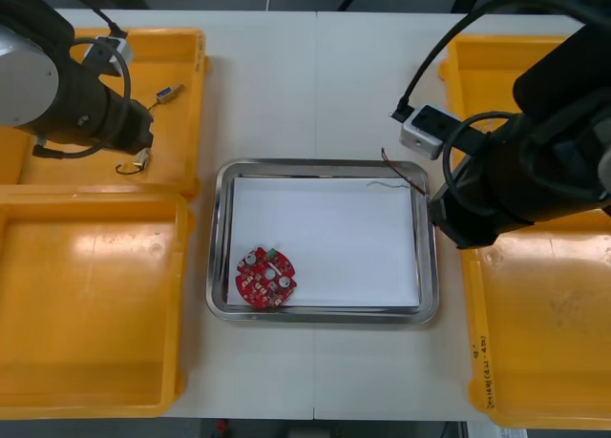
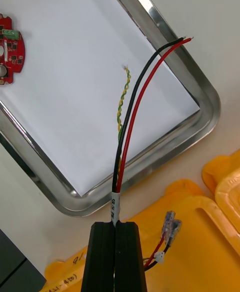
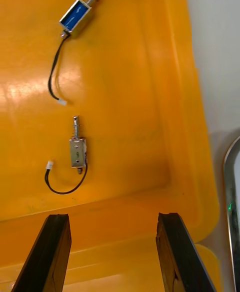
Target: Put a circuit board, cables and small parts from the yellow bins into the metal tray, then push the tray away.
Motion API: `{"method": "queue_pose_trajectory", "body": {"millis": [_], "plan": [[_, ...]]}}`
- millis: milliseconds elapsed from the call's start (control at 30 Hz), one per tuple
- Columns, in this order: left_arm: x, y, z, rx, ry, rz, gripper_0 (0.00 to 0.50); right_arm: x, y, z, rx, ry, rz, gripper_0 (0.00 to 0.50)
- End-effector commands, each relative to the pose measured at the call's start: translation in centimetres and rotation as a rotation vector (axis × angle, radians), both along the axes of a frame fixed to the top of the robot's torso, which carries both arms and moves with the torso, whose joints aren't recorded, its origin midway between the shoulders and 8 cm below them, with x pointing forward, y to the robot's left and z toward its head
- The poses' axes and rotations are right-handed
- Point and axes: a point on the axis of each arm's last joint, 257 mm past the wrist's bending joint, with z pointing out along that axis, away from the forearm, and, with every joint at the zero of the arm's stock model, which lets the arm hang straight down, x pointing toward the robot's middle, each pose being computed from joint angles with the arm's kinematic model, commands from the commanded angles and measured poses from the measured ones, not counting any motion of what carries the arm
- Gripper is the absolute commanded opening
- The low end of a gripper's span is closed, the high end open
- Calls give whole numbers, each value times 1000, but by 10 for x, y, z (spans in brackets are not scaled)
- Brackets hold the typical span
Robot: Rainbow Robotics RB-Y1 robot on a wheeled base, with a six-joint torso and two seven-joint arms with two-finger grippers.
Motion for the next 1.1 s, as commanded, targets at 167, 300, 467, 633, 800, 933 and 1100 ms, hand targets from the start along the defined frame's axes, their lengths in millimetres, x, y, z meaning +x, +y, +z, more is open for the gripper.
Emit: {"method": "queue_pose_trajectory", "body": {"millis": [167, 300, 467, 633, 800, 933, 1100], "plan": [[33, 24, 30, 44, -87, -72, 500, 2, 25, -12, -112, -41, 175, 0], [42, 27, 24, 37, -93, -96, 500, 1, 34, -20, -137, -42, 228, 0], [52, 27, 16, 29, -105, -122, 500, 2, 49, -34, -196, -63, 308, 0], [61, 28, 6, 24, -107, -135, 500, 1, 60, -50, -282, -90, 388, 0], [65, 29, -5, 42, -108, -140, 500, 1, 63, -65, -347, -87, 451, 0], [70, 28, -14, 66, -118, -145, 500, 0, 59, -83, -397, -69, 461, 0], [74, 26, -27, 82, -113, -147, 500, -3, 51, -110, -440, -31, 453, 0]]}}
